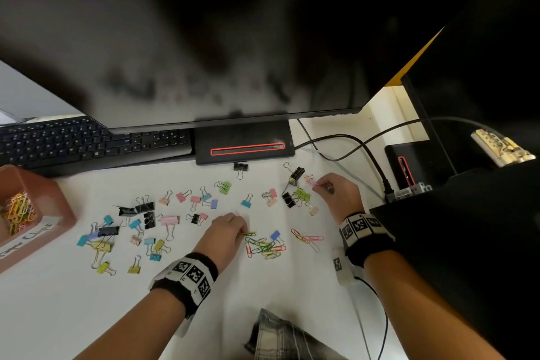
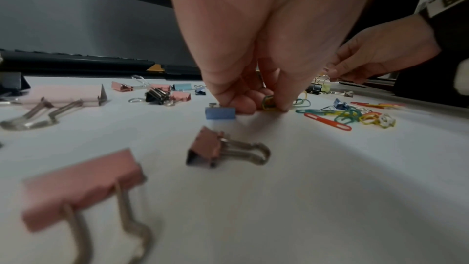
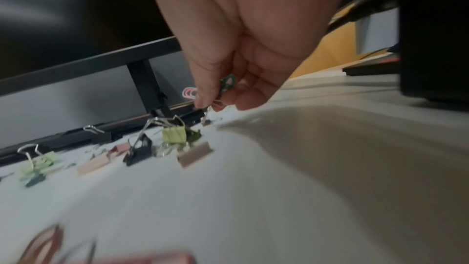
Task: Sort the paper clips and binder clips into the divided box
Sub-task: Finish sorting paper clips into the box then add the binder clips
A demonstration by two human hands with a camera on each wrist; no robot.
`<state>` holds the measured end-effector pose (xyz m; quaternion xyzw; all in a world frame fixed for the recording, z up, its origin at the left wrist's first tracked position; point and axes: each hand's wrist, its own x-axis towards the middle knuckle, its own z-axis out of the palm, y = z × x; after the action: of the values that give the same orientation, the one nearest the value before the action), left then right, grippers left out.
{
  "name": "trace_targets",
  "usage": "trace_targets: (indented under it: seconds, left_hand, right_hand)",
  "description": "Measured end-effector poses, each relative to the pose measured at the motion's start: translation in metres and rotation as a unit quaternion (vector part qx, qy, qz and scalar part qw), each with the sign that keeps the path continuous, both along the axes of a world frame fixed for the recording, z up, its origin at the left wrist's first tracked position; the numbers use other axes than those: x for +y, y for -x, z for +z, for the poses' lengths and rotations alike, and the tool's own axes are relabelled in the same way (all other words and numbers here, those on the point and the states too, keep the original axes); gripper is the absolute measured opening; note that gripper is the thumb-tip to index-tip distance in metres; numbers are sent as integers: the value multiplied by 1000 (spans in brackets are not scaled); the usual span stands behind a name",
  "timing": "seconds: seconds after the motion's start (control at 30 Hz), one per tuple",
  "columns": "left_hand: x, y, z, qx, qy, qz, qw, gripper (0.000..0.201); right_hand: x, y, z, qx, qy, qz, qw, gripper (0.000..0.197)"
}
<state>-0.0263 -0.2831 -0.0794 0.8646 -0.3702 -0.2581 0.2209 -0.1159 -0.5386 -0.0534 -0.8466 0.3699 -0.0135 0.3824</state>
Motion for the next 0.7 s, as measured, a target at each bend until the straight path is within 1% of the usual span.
trace_targets:
  seconds: [0.07,0.13,0.23,0.3,0.37,0.43,0.5,0.57,0.7]
  left_hand:
    - [1,0,1,10,2,3,1000,6]
    - [2,-1,2,21,6,7,1000,6]
    - [1,-1,1,26,8,1,1000,9]
    - [1,-2,1,27,10,0,1000,11]
    - [1,-2,1,29,8,2,1000,11]
    - [1,-2,0,31,11,3,999,10]
    - [1,-2,0,33,12,4,999,10]
    - [2,-2,0,33,15,2,999,11]
    - [2,-3,-1,32,16,-2,999,11]
  right_hand:
    - [0,-16,7,-28,6,15,999,15]
    - [0,-32,11,-35,15,28,999,19]
    - [-1,-52,12,6,33,63,997,12]
    - [1,-58,8,31,55,88,994,13]
    - [5,-59,2,36,69,108,991,13]
    - [8,-59,-2,37,59,109,992,15]
    - [11,-61,-3,58,54,116,990,17]
    - [11,-59,-4,64,46,119,990,15]
    - [2,-45,-5,-1,50,66,997,11]
